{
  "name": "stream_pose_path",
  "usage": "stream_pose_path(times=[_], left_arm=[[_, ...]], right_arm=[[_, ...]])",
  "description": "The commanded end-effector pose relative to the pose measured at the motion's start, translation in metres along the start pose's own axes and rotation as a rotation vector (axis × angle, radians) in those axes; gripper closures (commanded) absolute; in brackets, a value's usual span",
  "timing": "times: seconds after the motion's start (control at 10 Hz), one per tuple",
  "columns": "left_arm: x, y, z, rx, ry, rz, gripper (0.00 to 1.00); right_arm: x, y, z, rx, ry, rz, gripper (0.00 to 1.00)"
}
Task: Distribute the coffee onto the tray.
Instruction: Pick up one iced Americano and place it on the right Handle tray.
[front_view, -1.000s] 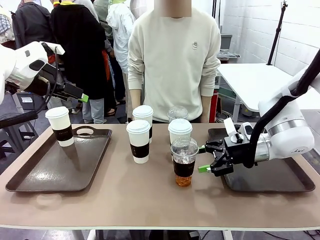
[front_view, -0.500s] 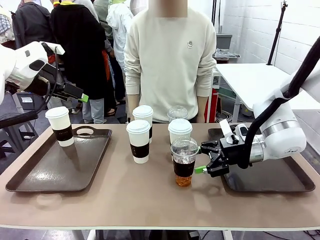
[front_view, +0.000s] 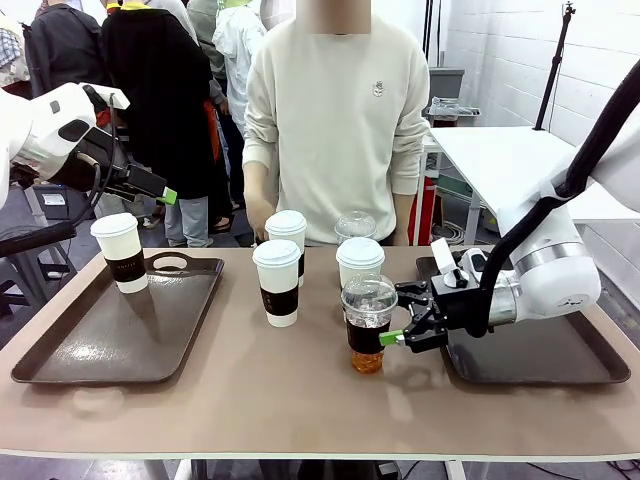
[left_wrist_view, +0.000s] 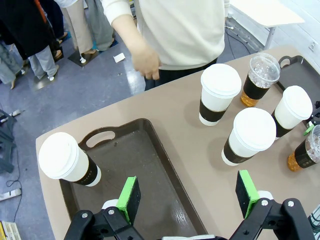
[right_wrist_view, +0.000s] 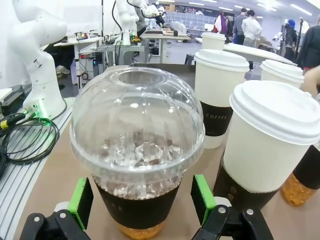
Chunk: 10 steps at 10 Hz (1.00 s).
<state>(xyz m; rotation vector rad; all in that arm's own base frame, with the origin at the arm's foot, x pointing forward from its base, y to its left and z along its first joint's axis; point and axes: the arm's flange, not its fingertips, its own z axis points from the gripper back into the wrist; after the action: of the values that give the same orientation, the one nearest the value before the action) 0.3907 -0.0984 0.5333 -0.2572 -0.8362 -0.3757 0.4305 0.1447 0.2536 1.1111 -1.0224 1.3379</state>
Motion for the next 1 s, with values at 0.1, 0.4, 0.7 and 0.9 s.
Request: stream_pose_path(times=[0.1, 0.4, 0.7, 0.9], left_arm=[[0.000, 0.001, 0.000, 0.000, 0.004, 0.010, 0.00], [0.000, 0.001, 0.000, 0.000, 0.004, 0.010, 0.00], [0.000, 0.001, 0.000, 0.000, 0.004, 0.010, 0.00], [0.000, 0.001, 0.000, 0.000, 0.004, 0.010, 0.00]], right_arm=[[-0.004, -0.011, -0.018, -0.003, -0.026, -0.002, 0.00], [-0.007, -0.015, -0.027, 0.017, -0.046, -0.025, 0.00], [-0.007, -0.015, -0.032, 0.049, -0.071, -0.033, 0.00], [-0.008, -0.013, -0.030, 0.068, -0.055, -0.064, 0.18]])
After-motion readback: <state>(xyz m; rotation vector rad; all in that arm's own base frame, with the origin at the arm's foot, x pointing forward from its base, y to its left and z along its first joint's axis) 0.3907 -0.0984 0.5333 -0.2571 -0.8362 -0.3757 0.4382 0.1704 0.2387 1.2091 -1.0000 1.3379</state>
